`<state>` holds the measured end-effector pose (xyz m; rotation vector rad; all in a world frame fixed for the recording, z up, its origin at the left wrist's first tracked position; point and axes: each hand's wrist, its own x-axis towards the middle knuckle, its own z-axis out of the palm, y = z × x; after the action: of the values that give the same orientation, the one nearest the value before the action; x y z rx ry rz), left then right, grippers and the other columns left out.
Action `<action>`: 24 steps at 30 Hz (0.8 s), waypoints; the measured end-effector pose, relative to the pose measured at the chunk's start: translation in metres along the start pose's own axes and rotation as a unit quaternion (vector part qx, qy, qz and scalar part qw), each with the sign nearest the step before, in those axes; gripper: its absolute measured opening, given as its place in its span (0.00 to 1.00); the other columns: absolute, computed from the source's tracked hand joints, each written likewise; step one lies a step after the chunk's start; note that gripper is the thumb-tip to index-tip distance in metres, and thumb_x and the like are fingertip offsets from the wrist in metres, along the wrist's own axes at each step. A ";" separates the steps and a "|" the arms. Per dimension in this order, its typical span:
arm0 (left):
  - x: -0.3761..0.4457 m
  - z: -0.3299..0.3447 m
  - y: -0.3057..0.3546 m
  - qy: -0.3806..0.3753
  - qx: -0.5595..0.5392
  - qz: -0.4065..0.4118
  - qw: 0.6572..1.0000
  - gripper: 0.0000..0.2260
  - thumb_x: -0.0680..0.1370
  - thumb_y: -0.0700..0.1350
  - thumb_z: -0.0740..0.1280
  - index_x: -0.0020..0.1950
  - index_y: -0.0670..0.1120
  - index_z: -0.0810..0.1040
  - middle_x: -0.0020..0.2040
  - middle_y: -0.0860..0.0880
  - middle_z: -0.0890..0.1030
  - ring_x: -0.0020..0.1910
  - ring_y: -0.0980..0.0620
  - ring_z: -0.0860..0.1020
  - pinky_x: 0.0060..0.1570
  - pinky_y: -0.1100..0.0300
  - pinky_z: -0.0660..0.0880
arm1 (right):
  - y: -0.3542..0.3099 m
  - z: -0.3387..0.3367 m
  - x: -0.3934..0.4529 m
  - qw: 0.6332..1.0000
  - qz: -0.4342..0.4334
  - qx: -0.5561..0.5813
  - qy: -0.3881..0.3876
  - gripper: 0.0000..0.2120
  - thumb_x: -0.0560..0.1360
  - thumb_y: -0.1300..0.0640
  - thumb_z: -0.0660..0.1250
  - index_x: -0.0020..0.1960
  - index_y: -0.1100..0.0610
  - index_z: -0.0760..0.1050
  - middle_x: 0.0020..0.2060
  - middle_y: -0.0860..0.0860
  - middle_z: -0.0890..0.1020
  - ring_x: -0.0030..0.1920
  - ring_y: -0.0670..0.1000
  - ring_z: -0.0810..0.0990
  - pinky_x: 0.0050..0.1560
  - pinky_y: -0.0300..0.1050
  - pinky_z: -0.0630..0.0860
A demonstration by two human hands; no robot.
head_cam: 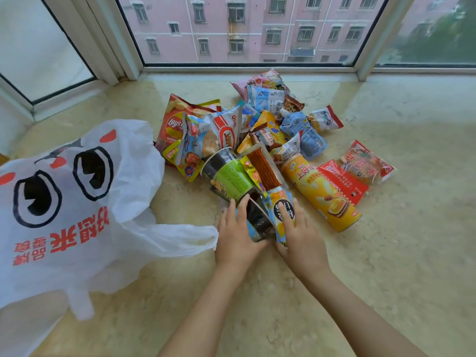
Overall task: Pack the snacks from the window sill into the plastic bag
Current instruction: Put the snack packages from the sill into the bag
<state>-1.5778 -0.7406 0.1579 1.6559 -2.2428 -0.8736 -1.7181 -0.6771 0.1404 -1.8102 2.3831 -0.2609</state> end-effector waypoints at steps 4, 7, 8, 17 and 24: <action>0.000 -0.003 0.001 0.007 0.091 0.008 0.996 0.50 0.66 0.58 0.74 0.76 0.62 0.41 0.68 0.49 0.67 0.65 0.48 0.69 0.57 0.54 0.71 | 0.009 -0.003 0.008 0.999 0.021 -0.014 -0.039 0.44 0.63 0.49 0.78 0.74 0.53 0.62 0.72 0.63 0.65 0.65 0.63 0.73 0.57 0.53 0.75; -0.005 -0.008 0.005 0.039 0.071 -0.007 0.997 0.49 0.64 0.60 0.73 0.75 0.67 0.42 0.62 0.51 0.71 0.58 0.49 0.73 0.47 0.54 0.74 | 0.011 -0.005 0.015 0.995 0.054 0.020 -0.085 0.40 0.73 0.44 0.67 0.77 0.48 0.49 0.76 0.57 0.56 0.71 0.57 0.65 0.62 0.49 0.70; -0.007 -0.010 0.006 0.053 0.062 -0.007 0.997 0.48 0.63 0.61 0.72 0.74 0.68 0.44 0.61 0.52 0.72 0.57 0.49 0.74 0.46 0.55 0.74 | 0.013 -0.005 0.018 0.993 0.064 0.034 -0.089 0.39 0.74 0.44 0.67 0.77 0.47 0.50 0.75 0.56 0.59 0.69 0.56 0.67 0.59 0.48 0.72; -0.030 0.004 0.006 0.184 -0.181 -0.028 0.966 0.40 0.59 0.54 0.80 0.60 0.69 0.58 0.61 0.58 0.73 0.56 0.56 0.76 0.46 0.62 0.76 | 0.030 0.001 0.009 0.969 0.048 0.221 -0.102 0.27 0.71 0.57 0.69 0.70 0.50 0.70 0.60 0.49 0.74 0.52 0.50 0.77 0.46 0.45 0.74; -0.031 0.019 -0.011 0.257 -0.235 -0.018 0.937 0.40 0.60 0.40 0.82 0.54 0.62 0.57 0.58 0.47 0.73 0.51 0.60 0.76 0.43 0.77 0.69 | 0.061 0.008 0.016 0.966 -0.248 -0.071 0.023 0.32 0.57 0.68 0.69 0.62 0.58 0.77 0.65 0.61 0.74 0.61 0.63 0.77 0.53 0.55 0.78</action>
<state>-1.5677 -0.7073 0.1416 1.4809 -1.5155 -0.7876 -1.7784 -0.6772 0.1191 -2.4768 1.9770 -0.1848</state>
